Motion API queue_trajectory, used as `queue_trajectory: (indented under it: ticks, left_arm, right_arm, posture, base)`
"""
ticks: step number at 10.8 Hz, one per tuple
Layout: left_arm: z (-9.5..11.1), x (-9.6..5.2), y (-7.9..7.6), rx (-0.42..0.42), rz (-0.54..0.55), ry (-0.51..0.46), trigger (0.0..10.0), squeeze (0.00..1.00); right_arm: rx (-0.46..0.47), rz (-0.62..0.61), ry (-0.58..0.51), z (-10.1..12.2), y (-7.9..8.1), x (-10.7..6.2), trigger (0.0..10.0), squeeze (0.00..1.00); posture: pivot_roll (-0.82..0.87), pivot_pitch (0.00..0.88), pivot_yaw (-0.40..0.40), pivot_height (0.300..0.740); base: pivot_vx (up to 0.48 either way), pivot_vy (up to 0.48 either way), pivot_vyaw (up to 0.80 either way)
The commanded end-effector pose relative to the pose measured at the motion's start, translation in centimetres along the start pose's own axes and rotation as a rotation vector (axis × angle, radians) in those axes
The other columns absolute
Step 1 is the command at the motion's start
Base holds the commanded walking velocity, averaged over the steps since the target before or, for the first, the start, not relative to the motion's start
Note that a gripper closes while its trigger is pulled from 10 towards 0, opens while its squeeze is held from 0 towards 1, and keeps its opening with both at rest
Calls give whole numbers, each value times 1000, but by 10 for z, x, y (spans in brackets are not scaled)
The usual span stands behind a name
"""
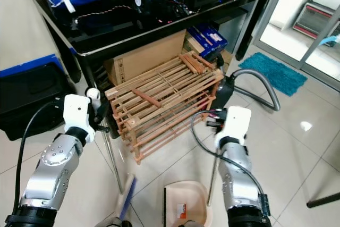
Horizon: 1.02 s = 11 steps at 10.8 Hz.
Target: Sweep floor
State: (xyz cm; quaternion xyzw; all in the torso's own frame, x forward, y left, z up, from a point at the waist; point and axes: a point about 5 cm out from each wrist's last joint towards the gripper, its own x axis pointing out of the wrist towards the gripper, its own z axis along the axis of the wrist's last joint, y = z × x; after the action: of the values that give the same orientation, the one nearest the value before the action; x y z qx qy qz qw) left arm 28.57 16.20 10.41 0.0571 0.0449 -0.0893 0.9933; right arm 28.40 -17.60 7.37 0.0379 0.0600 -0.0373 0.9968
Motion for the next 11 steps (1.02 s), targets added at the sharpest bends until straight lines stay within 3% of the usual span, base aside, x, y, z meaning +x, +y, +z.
queue_trajectory:
  ticks: [1,2,3,4,6,9,11]
  left_arm:
    - [8,-1,3,42,12,-36,10000,0]
    - [8,-1,3,42,12,-36,10000,0]
    - [12,0,2,94,8,-68,10000,0]
    - [15,0,-1,109,-17,-91,10000,0]
    - [16,4,-5,132,-33,-95,10000,0]
    - [13,7,-2,129,-10,-79,10000,0]
    - [12,9,-1,115,8,-74,10000,0]
  right_arm:
    - [-17,-1,-35,9,-2,1,10000,0]
    - [-17,-1,-35,9,-2,1,10000,0]
    - [-61,-49,-50,14,-9,1,10000,0]
    - [-103,-144,-86,22,-23,0,10000,0]
    - [-113,-233,-104,28,-41,-3,10000,0]
    - [-124,-296,-90,31,-47,-1,10000,0]
    - [-114,-290,-92,30,-41,-2,10000,0]
  posture:
    - [39,53,-10,740]
    - [39,53,-10,740]
    - [41,60,-3,740]
    - [39,61,-1,740]
    - [35,63,9,740]
    - [30,74,24,740]
    - [21,72,43,740]
  base:
    - [0,0,0]
    - [0,0,0]
    - [0,0,0]
    - [0,0,0]
    - [0,0,-800]
    - [0,0,-790]
    - [0,0,-778]
